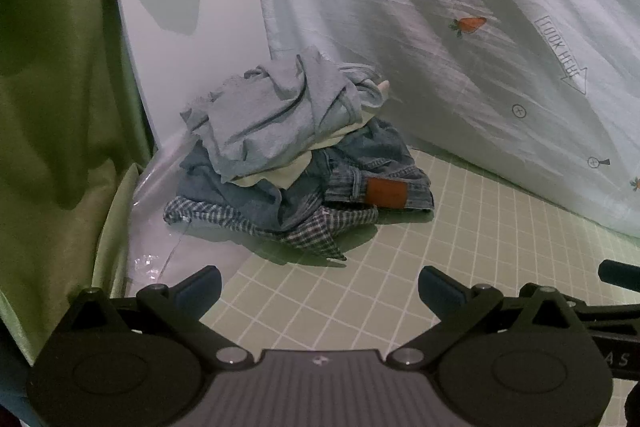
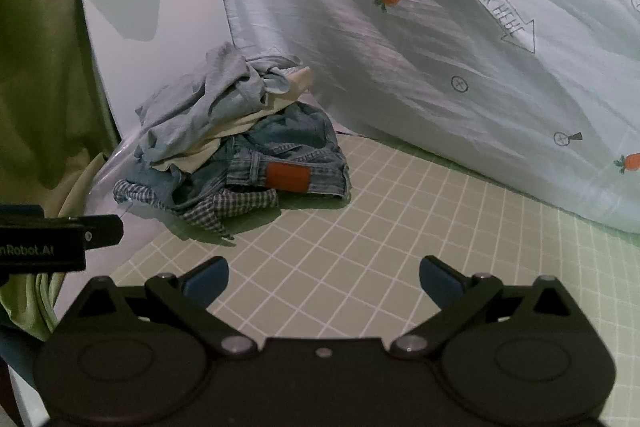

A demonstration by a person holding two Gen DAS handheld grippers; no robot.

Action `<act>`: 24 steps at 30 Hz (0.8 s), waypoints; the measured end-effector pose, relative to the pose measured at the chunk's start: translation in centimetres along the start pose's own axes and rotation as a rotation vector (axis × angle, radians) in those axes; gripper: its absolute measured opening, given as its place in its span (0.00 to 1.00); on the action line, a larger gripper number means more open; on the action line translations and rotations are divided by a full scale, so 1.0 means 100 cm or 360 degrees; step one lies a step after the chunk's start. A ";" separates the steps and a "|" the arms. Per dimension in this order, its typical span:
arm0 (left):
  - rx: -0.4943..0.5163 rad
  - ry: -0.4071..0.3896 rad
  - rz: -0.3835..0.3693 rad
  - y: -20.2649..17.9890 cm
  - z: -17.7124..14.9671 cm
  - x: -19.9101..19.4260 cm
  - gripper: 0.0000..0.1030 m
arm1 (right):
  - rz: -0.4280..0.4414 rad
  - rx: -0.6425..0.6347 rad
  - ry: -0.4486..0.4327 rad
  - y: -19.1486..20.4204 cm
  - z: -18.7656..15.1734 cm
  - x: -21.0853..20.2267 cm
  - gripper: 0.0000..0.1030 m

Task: Fold clothes
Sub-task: 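Move both grippers toward the clothes pile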

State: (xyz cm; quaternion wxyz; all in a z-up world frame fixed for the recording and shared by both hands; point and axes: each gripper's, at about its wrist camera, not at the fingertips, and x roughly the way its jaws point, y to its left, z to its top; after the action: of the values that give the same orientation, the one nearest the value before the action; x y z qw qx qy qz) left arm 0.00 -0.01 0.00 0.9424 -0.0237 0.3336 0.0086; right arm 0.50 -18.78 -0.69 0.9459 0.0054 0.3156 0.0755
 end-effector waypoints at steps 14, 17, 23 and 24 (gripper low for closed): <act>0.0000 0.0027 -0.0011 -0.003 0.000 0.002 1.00 | 0.0010 0.0006 0.0003 -0.002 -0.002 0.005 1.00; 0.0006 0.0030 -0.0017 -0.002 0.000 0.003 1.00 | 0.0010 0.0012 0.0008 -0.002 -0.003 0.005 1.00; 0.0008 0.0033 -0.0017 -0.004 0.000 0.005 1.00 | 0.0008 0.0021 0.0014 -0.002 -0.005 0.005 1.00; 0.0008 0.0034 -0.0017 -0.004 0.000 0.005 1.00 | 0.0007 0.0021 0.0014 -0.002 -0.005 0.005 1.00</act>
State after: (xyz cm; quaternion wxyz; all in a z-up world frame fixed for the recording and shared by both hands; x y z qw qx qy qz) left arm 0.40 -0.43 -0.30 0.9389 -0.0232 0.3435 0.0026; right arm 0.66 -18.91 -1.37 0.9442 0.0120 0.3203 0.0757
